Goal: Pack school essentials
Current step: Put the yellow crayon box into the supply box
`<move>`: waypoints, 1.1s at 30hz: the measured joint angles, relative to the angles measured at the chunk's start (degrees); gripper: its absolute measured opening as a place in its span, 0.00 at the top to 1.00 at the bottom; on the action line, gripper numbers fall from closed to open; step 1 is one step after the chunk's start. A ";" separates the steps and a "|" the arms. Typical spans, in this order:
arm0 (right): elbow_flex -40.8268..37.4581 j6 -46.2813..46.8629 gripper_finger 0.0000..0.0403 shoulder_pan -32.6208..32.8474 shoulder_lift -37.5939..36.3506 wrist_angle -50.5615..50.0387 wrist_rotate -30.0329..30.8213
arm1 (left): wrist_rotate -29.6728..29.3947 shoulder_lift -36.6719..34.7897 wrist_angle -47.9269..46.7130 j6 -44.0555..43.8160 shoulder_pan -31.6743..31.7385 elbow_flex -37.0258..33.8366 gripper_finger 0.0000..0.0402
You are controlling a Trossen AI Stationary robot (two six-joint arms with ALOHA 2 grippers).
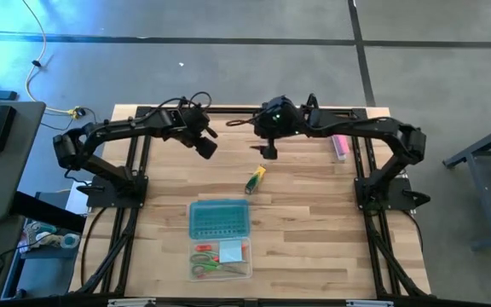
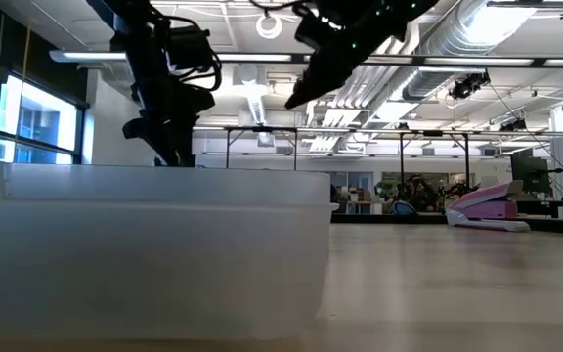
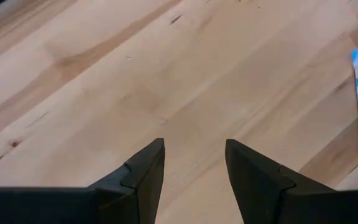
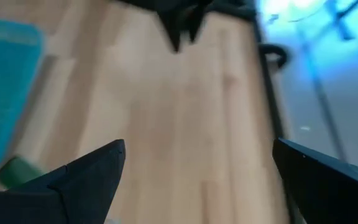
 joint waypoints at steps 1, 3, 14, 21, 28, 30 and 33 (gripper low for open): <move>0.00 -0.27 0.01 -0.15 0.72 -0.35 -1.76 | 0.04 0.00 0.16 -0.08 0.11 0.00 0.61; 0.00 -1.72 0.01 -0.35 2.14 -0.99 -5.05 | 0.01 0.00 1.30 -0.14 0.39 0.00 0.61; -0.02 -5.77 0.01 -0.48 3.91 -1.48 -8.65 | 0.00 0.02 2.92 -1.37 0.34 0.00 0.61; -0.02 -5.77 0.01 2.15 4.18 -4.48 -7.86 | 4.29 0.02 3.22 1.81 0.28 0.00 0.61; -0.02 -6.21 0.01 7.80 4.21 -7.18 -3.06 | 10.16 0.02 2.52 6.27 0.21 0.00 0.61; -0.02 -6.21 0.01 9.20 4.20 -7.91 -1.44 | 10.14 0.02 2.00 6.35 0.22 0.00 0.61; -0.02 -6.25 0.01 11.22 4.19 -9.04 2.07 | 10.14 0.02 1.02 6.34 0.20 0.00 0.61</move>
